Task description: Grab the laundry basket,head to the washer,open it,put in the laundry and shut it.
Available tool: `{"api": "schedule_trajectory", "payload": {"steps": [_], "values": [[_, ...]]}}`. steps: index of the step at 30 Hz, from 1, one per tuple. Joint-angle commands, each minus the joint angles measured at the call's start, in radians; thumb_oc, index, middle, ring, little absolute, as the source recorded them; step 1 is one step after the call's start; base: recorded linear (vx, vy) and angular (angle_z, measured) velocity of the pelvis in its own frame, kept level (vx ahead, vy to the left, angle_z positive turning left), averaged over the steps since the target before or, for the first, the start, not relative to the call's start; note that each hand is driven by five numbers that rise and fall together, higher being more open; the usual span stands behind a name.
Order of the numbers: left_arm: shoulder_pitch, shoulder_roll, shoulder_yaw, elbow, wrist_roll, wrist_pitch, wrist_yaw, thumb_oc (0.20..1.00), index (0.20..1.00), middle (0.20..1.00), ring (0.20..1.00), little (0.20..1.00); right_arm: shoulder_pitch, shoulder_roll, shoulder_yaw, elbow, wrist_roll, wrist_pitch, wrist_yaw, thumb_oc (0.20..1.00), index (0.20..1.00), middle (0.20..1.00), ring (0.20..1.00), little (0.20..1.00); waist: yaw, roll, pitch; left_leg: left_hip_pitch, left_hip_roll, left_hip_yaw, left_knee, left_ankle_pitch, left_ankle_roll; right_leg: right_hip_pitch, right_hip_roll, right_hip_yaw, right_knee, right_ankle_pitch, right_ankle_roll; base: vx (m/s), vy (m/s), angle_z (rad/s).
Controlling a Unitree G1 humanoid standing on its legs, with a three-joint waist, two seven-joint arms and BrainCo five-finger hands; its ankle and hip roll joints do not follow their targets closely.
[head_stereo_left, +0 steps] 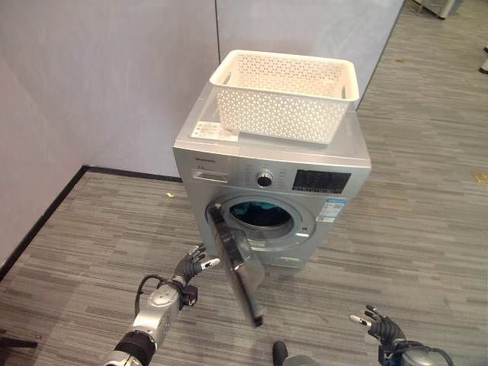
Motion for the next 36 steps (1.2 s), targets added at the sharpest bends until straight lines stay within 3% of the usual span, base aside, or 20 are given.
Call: {"api": "schedule_trajectory", "payload": {"steps": [1, 3, 5, 7, 9, 10, 11, 12, 13, 14, 16, 17, 18, 22, 25, 27, 30, 33, 34, 36], "values": [[-0.153, -0.072, -0.035, 0.155, 0.036, -0.041, -0.001, 1.0, 1.0, 1.0, 1.0, 1.0, -0.037, -0.023, 0.023, -0.049, 0.043, -0.044, 0.011, 1.0, 1.0, 1.0, 1.0, 1.0, -0.021, -0.023, -0.025, -0.032, -0.021, 0.007, 0.007, 0.139, -0.007, -0.002, 0.013, 0.025, 0.108, -0.146, 0.006, -0.01, -0.032, -0.21], [-0.38, -0.185, -0.09, 0.266, -0.005, -0.069, 0.038, 1.0, 1.0, 1.0, 1.0, 1.0, -0.063, -0.051, 0.118, -0.136, 0.06, -0.062, 0.029, 1.0, 1.0, 1.0, 1.0, 1.0, -0.078, -0.035, -0.007, -0.069, -0.017, 0.02, 0.007, 0.103, -0.009, -0.03, 0.016, 0.036, 0.099, -0.144, 0.01, -0.12, -0.104, -0.1], [-0.379, -0.187, -0.108, 0.213, -0.031, -0.079, 0.034, 1.0, 1.0, 1.0, 1.0, 1.0, -0.029, -0.11, 0.19, -0.23, 0.053, -0.062, 0.1, 1.0, 1.0, 1.0, 1.0, 1.0, -0.064, -0.038, 0.001, -0.076, -0.014, -0.002, 0.007, 0.116, -0.011, -0.039, 0.017, 0.023, 0.111, -0.146, 0.007, -0.1, -0.085, 0.02], [-0.308, -0.153, -0.148, 0.046, -0.022, -0.095, 0.013, 1.0, 1.0, 1.0, 1.0, 1.0, -0.006, -0.192, 0.327, -0.339, -0.011, -0.05, 0.185, 1.0, 1.0, 1.0, 1.0, 1.0, -0.011, -0.049, 0.029, -0.078, -0.007, -0.046, 0.007, 0.149, -0.012, -0.031, 0.017, -0.009, 0.137, -0.165, -0.005, -0.07, -0.061, 0.12], [-0.274, -0.126, -0.155, -0.005, -0.008, -0.097, 0.003, 1.0, 1.0, 1.0, 1.0, 1.0, -0.03, -0.201, 0.37, -0.342, -0.049, -0.046, 0.204, 1.0, 1.0, 1.0, 1.0, 1.0, 0.007, -0.052, 0.032, -0.073, -0.003, -0.06, 0.007, 0.163, -0.012, -0.025, 0.02, -0.016, 0.142, -0.173, -0.01, -0.03, -0.068, 0.59], [-0.195, -0.079, -0.15, -0.074, 0.002, -0.091, -0.007, 1.0, 1.0, 1.0, 1.0, 1.0, -0.097, -0.175, 0.451, -0.321, -0.105, -0.029, 0.216, 1.0, 1.0, 1.0, 1.0, 1.0, 0.057, -0.064, 0.047, -0.093, 0.007, -0.09, 0.085, 0.167, -0.008, -0.004, 0.021, -0.031, 0.151, -0.193, -0.027, -0.02, -0.065, 0.51], [-0.194, -0.078, -0.15, -0.075, 0.002, -0.091, -0.007, 1.0, 1.0, 1.0, 1.0, 1.0, -0.098, -0.174, 0.452, -0.321, -0.105, -0.029, 0.216, 1.0, 1.0, 1.0, 1.0, 1.0, 0.056, -0.065, 0.044, -0.098, 0.006, -0.091, 0.086, 0.169, -0.008, -0.007, 0.02, -0.032, 0.149, -0.19, -0.027, -0.03, -0.106, 0.2], [-0.154, -0.057, -0.145, -0.104, 0.006, -0.081, -0.018, 1.0, 1.0, 1.0, 1.0, 1.0, -0.136, -0.147, 0.493, -0.289, -0.143, -0.023, 0.221, 1.0, 1.0, 1.0, 1.0, 1.0, 0.08, -0.073, 0.054, -0.134, 0.009, -0.116, 0.167, 0.177, -0.004, 0.003, 0.022, -0.035, 0.15, -0.198, -0.041, -0.08, -0.136, 0.36], [-0.067, 0.001, -0.119, -0.177, 0.035, -0.073, -0.036, 1.0, 1.0, 1.0, 1.0, 1.0, -0.227, -0.093, 0.567, -0.227, -0.229, -0.013, 0.219, 1.0, 1.0, 1.0, 1.0, 1.0, 0.149, -0.095, 0.091, -0.232, -0.024, -0.178, 0.368, 0.201, 0.005, 0.035, 0.021, -0.044, 0.147, -0.205, -0.062, -0.08, -0.134, 0.48], [-0.066, 0.003, -0.118, -0.179, 0.035, -0.072, -0.036, 1.0, 1.0, 1.0, 1.0, 1.0, -0.229, -0.091, 0.568, -0.225, -0.23, -0.014, 0.219, 1.0, 1.0, 1.0, 1.0, 1.0, 0.146, -0.097, 0.088, -0.239, -0.026, -0.181, 0.37, 0.203, 0.005, 0.032, 0.02, -0.047, 0.145, -0.202, -0.062, -0.01, -0.136, 0.41], [0.058, 0.05, -0.072, -0.229, 0.045, -0.052, -0.065, 1.0, 1.0, 1.0, 1.0, 1.0, -0.315, -0.025, 0.628, -0.14, -0.38, 0.004, 0.196, 1.0, 1.0, 1.0, 1.0, 1.0, 0.215, -0.106, 0.103, -0.322, -0.05, -0.159, 0.411, 0.159, 0.032, 0.097, 0.008, -0.099, 0.116, -0.217, -0.059, 0.08, -0.033, 0.49], [0.058, 0.052, -0.071, -0.231, 0.045, -0.051, -0.065, 1.0, 1.0, 1.0, 1.0, 1.0, -0.316, -0.022, 0.629, -0.139, -0.38, 0.003, 0.195, 1.0, 1.0, 1.0, 1.0, 1.0, 0.213, -0.108, 0.101, -0.325, -0.052, -0.16, 0.409, 0.163, 0.033, 0.095, 0.006, -0.101, 0.114, -0.214, -0.059, 0.07, 0.049, 0.85], [0.118, 0.072, -0.046, -0.268, 0.032, -0.041, -0.078, 1.0, 1.0, 1.0, 1.0, 1.0, -0.373, 0.034, 0.642, -0.024, -0.439, 0.008, 0.15, 1.0, 1.0, 1.0, 1.0, 1.0, 0.258, -0.106, 0.108, -0.389, -0.071, -0.093, 0.382, 0.15, 0.035, 0.117, -0.007, -0.145, 0.103, -0.212, -0.053, 0.04, 0.042, 0.84], [0.189, 0.099, -0.016, -0.328, 0.017, -0.028, -0.102, 1.0, 1.0, 1.0, 1.0, 1.0, -0.461, 0.135, 0.63, 0.195, -0.496, 0.008, 0.084, 1.0, 1.0, 1.0, 1.0, 1.0, 0.314, -0.098, 0.086, -0.384, -0.093, -0.06, 0.333, 0.11, 0.046, 0.152, -0.026, -0.194, 0.082, -0.212, -0.032, 0.15, 0.117, 0.68], [0.229, 0.123, -0.021, -0.384, 0.009, -0.011, -0.136, 1.0, 1.0, 1.0, 1.0, 1.0, -0.539, 0.199, 0.587, 0.42, -0.546, 0.016, 0.032, 1.0, 1.0, 1.0, 1.0, 1.0, 0.372, -0.08, 0.062, -0.345, -0.155, -0.118, 0.298, 0.048, 0.079, 0.184, -0.062, -0.234, 0.109, -0.229, -0.01, 0.27, 0.175, 0.37], [0.246, 0.15, -0.037, -0.422, 0.009, 0.002, -0.163, 1.0, 1.0, 1.0, 1.0, 1.0, -0.564, 0.203, 0.541, 0.517, -0.572, 0.032, 0.012, 1.0, 1.0, 1.0, 1.0, 1.0, 0.398, -0.065, 0.062, -0.317, -0.186, -0.137, 0.286, 0.024, 0.106, 0.175, -0.099, -0.261, 0.221, -0.239, 0.002, 0.23, 0.214, 0.16], [0.243, 0.179, -0.059, -0.456, 0.012, 0.013, -0.201, 1.0, 1.0, 1.0, 1.0, 1.0, -0.596, 0.166, 0.451, 0.617, -0.561, 0.051, -0.013, 1.0, 1.0, 1.0, 1.0, 1.0, 0.41, -0.032, 0.075, -0.313, -0.224, -0.191, 0.305, -0.006, 0.138, 0.085, -0.139, -0.239, 0.375, -0.233, 0.013, 0.15, 0.145, 0.64], [0.242, 0.204, -0.064, -0.505, 0.003, 0.007, -0.211, 1.0, 1.0, 1.0, 1.0, 1.0, -0.646, 0.078, 0.355, 0.659, -0.515, 0.069, -0.048, 1.0, 1.0, 1.0, 1.0, 1.0, 0.402, 0.023, 0.092, -0.322, -0.226, -0.224, 0.293, -0.021, 0.129, -0.012, -0.208, -0.225, 0.289, -0.173, 0.016, 0.03, 0.049, 0.67], [0.242, 0.204, -0.064, -0.506, 0.003, 0.007, -0.211, 1.0, 1.0, 1.0, 1.0, 1.0, -0.646, 0.078, 0.355, 0.66, -0.515, 0.069, -0.048, 1.0, 1.0, 1.0, 1.0, 1.0, 0.403, 0.024, 0.093, -0.321, -0.225, -0.223, 0.296, -0.025, 0.129, -0.012, -0.207, -0.223, 0.291, -0.176, 0.016, 0.04, 0.01, 0.48], [0.261, 0.228, -0.054, -0.548, -0.014, 0.015, -0.212, 1.0, 1.0, 1.0, 1.0, 1.0, -0.683, -0.029, 0.231, 0.706, -0.423, 0.085, -0.083, 1.0, 1.0, 1.0, 1.0, 1.0, 0.403, 0.025, 0.133, -0.34, -0.236, -0.214, 0.315, -0.037, 0.118, -0.003, -0.234, -0.229, 0.203, -0.132, 0.036, 0.0, -0.016, 0.23]]}}
